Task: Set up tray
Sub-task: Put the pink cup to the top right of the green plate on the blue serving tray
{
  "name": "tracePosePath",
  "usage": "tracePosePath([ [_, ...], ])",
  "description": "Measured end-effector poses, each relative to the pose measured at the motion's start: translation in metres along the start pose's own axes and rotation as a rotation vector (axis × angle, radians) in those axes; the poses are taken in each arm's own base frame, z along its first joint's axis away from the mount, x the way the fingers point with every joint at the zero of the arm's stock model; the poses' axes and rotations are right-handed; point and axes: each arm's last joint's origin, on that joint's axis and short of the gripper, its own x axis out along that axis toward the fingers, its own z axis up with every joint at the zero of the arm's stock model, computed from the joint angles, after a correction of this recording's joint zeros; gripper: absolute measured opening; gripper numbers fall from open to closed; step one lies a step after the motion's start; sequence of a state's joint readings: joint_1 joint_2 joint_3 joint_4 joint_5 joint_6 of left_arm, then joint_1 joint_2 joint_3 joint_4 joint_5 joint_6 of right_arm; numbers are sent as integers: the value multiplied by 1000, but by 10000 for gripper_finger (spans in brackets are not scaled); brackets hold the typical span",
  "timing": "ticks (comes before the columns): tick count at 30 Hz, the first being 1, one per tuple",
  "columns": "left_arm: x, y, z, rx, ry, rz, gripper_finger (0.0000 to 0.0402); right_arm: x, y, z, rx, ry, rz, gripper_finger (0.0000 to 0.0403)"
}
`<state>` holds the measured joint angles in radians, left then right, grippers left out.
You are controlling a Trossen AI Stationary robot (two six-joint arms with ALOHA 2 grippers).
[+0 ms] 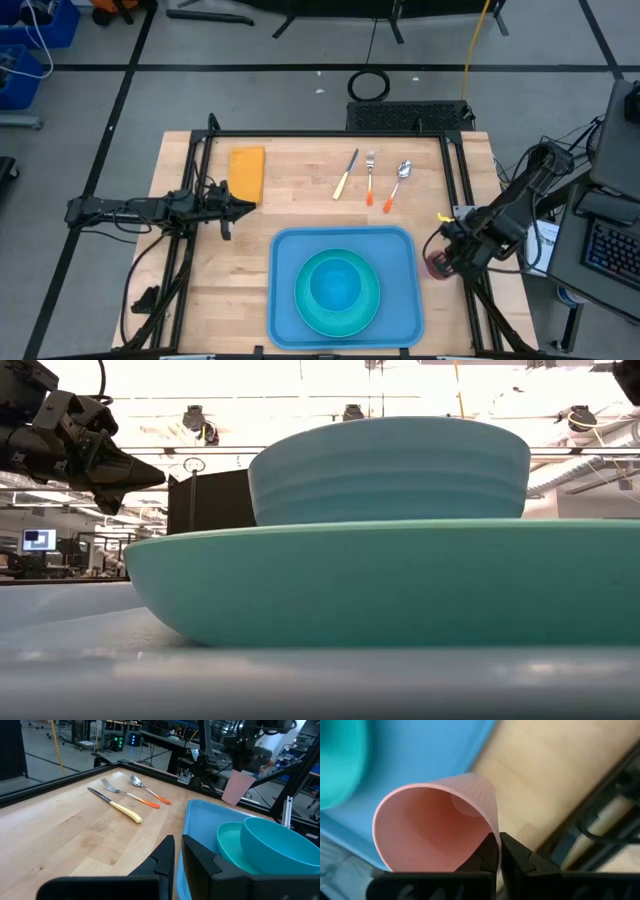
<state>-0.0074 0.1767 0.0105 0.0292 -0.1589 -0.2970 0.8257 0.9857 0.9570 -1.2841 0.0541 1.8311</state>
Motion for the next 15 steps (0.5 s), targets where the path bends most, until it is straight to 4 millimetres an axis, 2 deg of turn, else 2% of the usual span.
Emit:
tracePosePath([
  [6,0,0,0,3,0,0,37,-12,1,6,14,-37,-14,0],
  [15,0,1,0,6,-8,21,37,-9,11,26,-20,-46,6,0],
])
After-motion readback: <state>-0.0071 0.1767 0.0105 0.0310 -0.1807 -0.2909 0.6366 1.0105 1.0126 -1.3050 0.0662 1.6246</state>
